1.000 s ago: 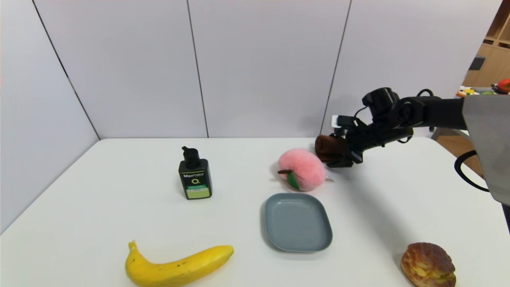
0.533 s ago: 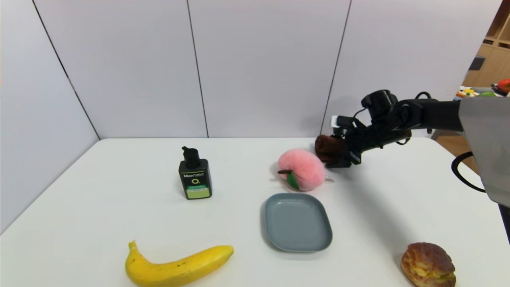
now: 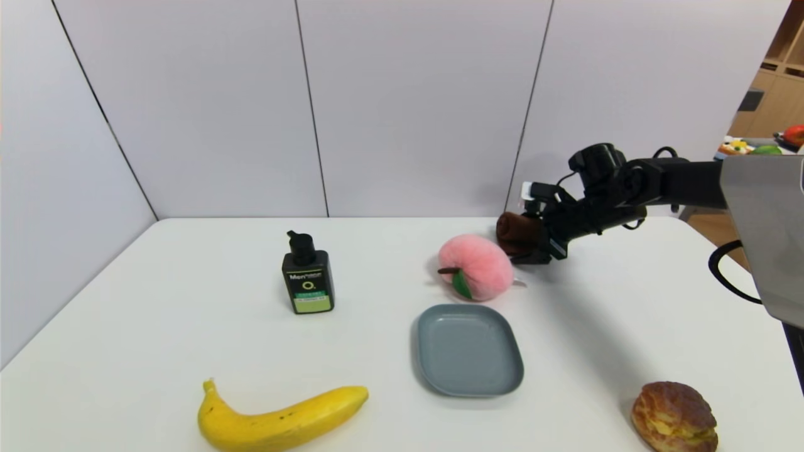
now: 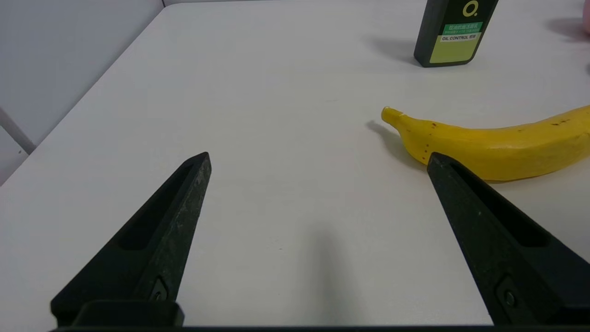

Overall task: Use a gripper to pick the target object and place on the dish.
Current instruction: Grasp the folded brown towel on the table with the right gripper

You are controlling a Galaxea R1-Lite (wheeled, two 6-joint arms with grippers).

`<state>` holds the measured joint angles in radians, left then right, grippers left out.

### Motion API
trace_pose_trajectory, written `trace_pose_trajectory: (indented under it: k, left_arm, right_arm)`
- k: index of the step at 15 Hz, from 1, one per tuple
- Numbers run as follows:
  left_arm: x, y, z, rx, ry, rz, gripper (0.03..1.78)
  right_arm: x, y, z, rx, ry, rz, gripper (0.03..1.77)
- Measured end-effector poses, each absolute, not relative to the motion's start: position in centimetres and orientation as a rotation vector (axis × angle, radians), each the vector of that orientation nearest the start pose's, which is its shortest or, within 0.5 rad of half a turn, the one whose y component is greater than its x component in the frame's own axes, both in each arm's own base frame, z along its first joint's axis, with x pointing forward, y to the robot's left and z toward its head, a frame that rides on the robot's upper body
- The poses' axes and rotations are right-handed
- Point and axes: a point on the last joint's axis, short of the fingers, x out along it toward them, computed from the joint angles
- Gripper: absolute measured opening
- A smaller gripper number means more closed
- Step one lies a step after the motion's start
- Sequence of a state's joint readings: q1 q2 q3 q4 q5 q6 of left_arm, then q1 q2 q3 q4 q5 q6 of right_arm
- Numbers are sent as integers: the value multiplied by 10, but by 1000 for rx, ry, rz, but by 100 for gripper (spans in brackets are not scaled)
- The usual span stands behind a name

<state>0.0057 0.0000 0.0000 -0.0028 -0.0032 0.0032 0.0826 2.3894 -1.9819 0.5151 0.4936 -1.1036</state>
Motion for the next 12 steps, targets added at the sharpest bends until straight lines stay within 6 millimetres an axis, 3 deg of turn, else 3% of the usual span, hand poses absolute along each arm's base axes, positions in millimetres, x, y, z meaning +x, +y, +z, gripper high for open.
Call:
trace_pose_trajectory:
  k: [2,6,8,12]
  left_arm:
    - [-23,0,76,4,-3,3,169]
    - [-23,0,76,3,-3,2,169]
    - [-23,0,76,3,-2,3,169]
    - [-23,0,76,3,-3,3,169]
  right_arm:
    - [468,49,125,-810,511,958,137]
    - [469,49,125,-811,505,949,95]
    - [469,49,125,-795,512,946,83]
    - [467,54,126,-783,520,952,81]
